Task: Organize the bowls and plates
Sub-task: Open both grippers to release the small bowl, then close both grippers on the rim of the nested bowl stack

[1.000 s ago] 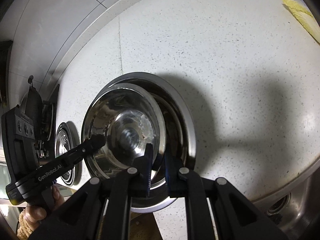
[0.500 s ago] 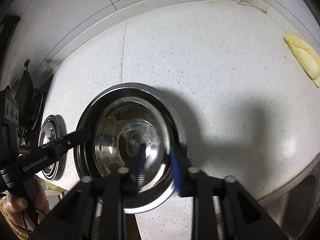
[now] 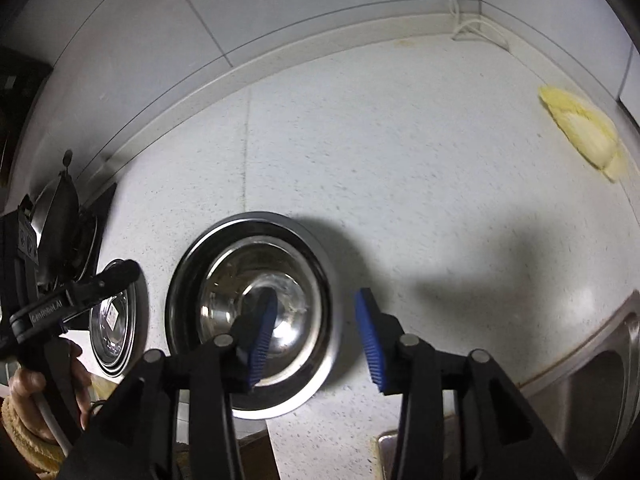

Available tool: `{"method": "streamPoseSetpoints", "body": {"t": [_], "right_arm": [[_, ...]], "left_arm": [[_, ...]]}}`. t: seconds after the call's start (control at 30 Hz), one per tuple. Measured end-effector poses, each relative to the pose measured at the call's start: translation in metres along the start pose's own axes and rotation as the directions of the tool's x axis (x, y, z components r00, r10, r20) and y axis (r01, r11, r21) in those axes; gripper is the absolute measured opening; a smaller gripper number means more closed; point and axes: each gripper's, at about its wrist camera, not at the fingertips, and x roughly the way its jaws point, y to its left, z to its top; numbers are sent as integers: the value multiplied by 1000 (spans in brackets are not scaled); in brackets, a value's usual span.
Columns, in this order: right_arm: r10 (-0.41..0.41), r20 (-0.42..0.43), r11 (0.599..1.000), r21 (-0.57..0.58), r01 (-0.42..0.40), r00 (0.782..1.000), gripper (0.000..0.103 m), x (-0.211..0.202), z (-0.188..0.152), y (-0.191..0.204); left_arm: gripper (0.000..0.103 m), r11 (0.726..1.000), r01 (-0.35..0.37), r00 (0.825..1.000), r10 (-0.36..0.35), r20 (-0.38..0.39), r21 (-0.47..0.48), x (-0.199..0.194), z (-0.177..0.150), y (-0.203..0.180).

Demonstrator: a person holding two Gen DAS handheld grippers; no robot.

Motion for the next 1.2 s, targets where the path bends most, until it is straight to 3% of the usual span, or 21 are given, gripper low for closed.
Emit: {"method": "streamPoseSetpoints", "body": {"t": [0.2, 0.37, 0.77, 0.97, 1.2], "right_arm": [[14, -33, 997, 72, -12, 999, 40, 3, -12, -29], [56, -78, 990, 130, -45, 995, 40, 16, -20, -42], [66, -128, 995, 79, -56, 990, 39, 37, -23, -27], [68, -141, 996, 69, -59, 988, 22, 46, -22, -24], [106, -143, 992, 89, -94, 984, 13, 49, -22, -25]], "left_arm": [[73, 998, -6, 999, 4, -43, -59, 9, 0, 23], [73, 998, -10, 995, 4, -102, -54, 28, -8, 24], [69, 999, -32, 989, 26, -145, -44, 50, -11, 13], [42, 999, -9, 980, 2, -200, -36, 69, -16, 8], [15, 996, 64, 972, -76, -222, -57, 80, -15, 0]]}}
